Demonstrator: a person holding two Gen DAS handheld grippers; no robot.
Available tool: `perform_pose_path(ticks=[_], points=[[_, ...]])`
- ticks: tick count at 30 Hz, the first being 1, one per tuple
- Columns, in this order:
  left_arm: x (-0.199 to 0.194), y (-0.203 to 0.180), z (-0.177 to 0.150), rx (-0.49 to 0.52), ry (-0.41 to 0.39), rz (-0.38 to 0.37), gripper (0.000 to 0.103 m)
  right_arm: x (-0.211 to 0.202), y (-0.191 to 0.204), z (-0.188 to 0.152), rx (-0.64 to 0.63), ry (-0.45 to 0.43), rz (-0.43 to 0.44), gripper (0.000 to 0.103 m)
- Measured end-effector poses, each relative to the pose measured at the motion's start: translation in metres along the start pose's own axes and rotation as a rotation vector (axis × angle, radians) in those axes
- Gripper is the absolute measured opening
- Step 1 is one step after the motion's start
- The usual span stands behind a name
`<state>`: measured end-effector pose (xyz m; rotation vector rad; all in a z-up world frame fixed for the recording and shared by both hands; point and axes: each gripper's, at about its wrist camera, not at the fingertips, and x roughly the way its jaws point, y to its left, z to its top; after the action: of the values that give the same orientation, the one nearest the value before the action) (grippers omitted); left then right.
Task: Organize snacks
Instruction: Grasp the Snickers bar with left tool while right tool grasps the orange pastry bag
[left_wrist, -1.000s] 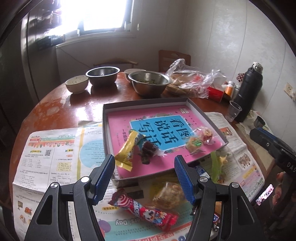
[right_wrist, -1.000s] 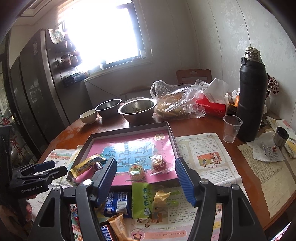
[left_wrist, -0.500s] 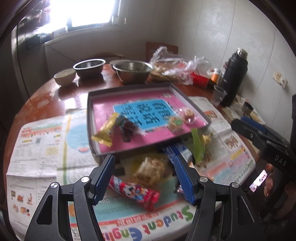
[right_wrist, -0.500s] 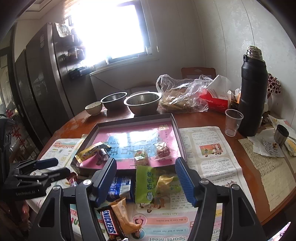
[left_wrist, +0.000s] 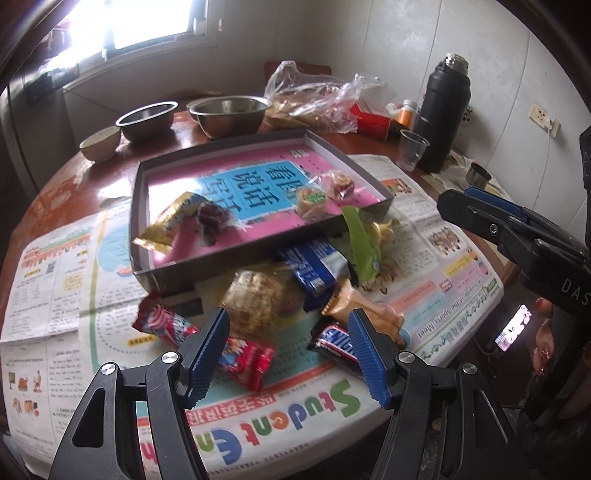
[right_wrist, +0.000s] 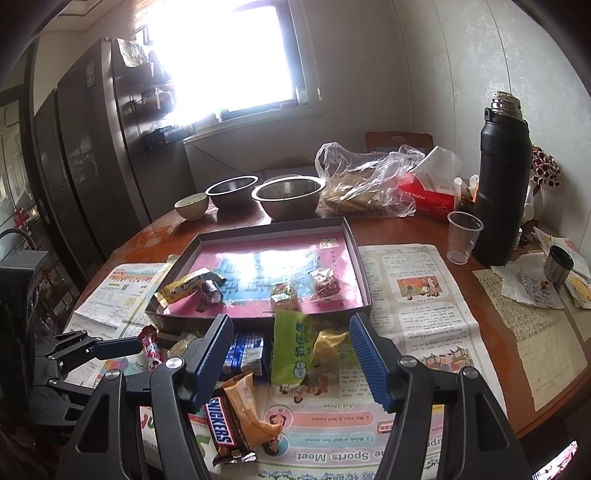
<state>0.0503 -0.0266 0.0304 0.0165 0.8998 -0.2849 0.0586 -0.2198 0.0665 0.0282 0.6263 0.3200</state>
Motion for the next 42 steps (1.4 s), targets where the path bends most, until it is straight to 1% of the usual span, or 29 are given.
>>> perform_pose_path(ticks=[14, 19, 25, 28, 34, 42], points=[[0.026, -0.022, -0.015, -0.01, 0.094, -0.038, 0.068, 0.007, 0.003, -0.02, -0.032, 0.07, 0.04, 0.065], [0.034, -0.031, -0.016, -0.015, 0.113, -0.026, 0.068, 0.011, 0.001, -0.027, -0.042, 0.105, 0.06, 0.065], [0.05, -0.038, -0.018, -0.022, 0.152, 0.005, 0.068, 0.014, -0.003, -0.031, -0.039, 0.119, 0.074, 0.065], [0.054, -0.041, -0.019, -0.027, 0.158, 0.0, 0.069, 0.018, -0.004, -0.033, -0.042, 0.131, 0.083, 0.065], [0.051, -0.036, -0.023, -0.032, 0.166, -0.003, 0.07, 0.03, -0.002, -0.039, -0.057, 0.167, 0.1, 0.065], [0.045, -0.018, -0.026, -0.033, 0.179, 0.002, 0.07, 0.046, 0.001, -0.051, -0.082, 0.231, 0.156, 0.065]])
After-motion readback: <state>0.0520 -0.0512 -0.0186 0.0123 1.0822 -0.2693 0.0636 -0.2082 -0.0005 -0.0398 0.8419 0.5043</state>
